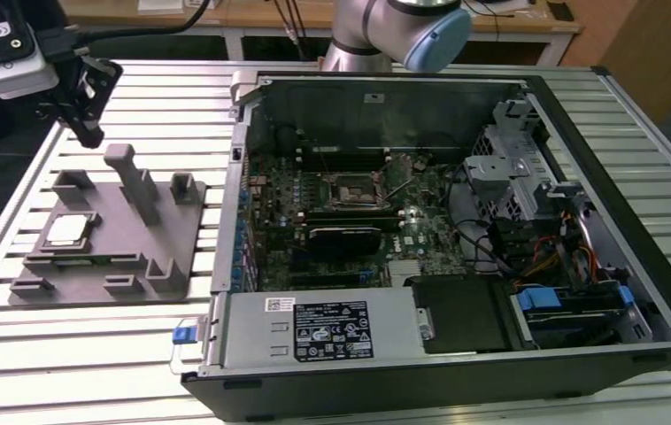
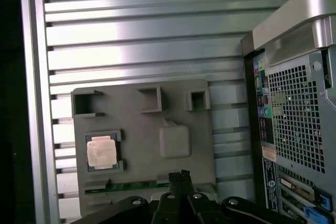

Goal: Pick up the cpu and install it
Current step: 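Reach for the cpu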

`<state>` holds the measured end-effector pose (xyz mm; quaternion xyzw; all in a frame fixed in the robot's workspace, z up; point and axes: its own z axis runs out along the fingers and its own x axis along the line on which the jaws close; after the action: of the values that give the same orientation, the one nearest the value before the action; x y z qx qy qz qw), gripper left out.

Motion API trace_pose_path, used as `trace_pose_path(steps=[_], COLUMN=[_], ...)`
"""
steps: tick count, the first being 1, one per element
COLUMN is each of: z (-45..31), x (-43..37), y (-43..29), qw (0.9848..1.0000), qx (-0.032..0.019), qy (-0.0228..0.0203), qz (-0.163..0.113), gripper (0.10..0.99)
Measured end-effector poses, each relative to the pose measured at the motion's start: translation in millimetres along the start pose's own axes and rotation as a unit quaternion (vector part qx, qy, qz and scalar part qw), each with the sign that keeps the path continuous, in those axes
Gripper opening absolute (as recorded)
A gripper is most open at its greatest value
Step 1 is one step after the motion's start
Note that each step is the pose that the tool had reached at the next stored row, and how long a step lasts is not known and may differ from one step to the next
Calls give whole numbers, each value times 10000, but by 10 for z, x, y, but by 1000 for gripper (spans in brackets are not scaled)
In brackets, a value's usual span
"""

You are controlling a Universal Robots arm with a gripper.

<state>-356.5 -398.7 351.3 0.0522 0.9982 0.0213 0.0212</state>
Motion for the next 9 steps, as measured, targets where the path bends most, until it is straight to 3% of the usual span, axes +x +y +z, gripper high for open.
trace_pose_path(steps=[9], z=[50], x=[62], y=[-9], qw=[10000], qx=[0], qy=[0], qz=[7], gripper=[106])
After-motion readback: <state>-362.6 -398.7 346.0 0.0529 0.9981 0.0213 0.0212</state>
